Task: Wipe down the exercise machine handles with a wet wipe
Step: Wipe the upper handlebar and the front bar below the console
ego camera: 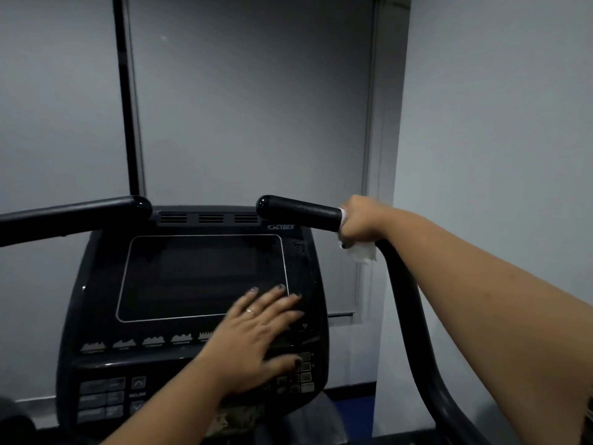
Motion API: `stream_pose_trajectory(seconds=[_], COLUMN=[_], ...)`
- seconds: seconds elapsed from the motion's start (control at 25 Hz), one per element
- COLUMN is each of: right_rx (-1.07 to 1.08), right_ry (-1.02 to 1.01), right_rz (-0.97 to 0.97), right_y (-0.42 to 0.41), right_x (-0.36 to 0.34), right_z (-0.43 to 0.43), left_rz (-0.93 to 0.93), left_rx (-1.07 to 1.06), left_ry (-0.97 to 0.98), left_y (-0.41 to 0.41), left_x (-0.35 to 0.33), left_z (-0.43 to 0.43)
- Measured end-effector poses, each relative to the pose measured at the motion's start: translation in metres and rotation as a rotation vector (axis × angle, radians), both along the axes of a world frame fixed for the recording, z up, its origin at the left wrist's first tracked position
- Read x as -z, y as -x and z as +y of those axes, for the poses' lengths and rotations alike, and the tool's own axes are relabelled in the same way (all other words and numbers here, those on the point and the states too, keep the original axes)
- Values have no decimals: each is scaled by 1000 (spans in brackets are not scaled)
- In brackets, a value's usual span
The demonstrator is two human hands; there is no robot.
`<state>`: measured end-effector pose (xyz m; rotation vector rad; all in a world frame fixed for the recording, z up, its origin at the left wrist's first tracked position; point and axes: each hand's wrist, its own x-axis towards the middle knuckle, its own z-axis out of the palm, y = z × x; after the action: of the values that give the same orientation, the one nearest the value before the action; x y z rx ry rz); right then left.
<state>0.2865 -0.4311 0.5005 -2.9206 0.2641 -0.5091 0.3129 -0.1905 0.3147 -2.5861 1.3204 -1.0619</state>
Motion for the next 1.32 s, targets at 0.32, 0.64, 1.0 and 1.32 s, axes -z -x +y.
stream_pose_trajectory(seconds=[0.32,0.64,1.0,1.32], right_rx=[147,38,-65,-179], right_ry=[276,189,462,639], right_rz=[-505,-93,-358,-674], right_y=[11,2,-30,-36], right_x=[42,4,-3,23], right_z=[12,9,101,114], left_rz=[57,-20,-67,-68], left_rx=[-386,-365,-362,-388], left_ry=[267,257,269,250], left_y=[-23,-30,-33,-33], left_x=[1,6,8,7], left_z=[93,93,93,92])
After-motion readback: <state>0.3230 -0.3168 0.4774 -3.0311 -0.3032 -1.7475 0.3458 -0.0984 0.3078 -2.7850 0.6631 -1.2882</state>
